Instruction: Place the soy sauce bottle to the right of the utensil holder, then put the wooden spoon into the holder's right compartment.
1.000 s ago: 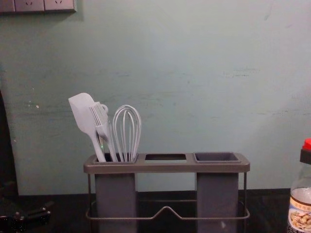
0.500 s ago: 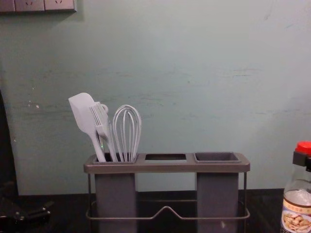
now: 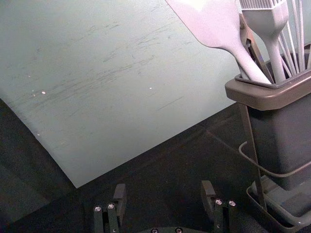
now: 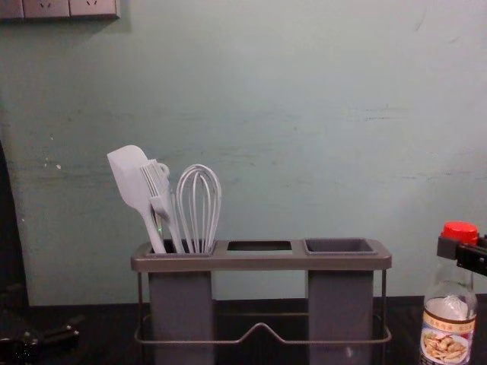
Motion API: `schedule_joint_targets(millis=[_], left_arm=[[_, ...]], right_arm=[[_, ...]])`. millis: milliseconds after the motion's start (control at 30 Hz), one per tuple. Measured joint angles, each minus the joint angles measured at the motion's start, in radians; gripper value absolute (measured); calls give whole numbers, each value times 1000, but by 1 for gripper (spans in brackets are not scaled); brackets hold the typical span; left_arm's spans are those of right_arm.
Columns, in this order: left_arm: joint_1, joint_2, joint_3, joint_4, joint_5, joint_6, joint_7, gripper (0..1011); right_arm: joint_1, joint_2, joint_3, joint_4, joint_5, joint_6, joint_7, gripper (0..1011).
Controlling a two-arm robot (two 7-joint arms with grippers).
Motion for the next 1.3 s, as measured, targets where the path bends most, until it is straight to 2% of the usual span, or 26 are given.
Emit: schedule_joint_targets(millis=[633,1300], left_arm=[[0,0,0,0,0,0,0,1005],[0,0,0,0,0,0,0,1005]], right_arm=[[61,-17,-33,72,5,5,17,383],[67,-18,-50,75,10,18,16,383]])
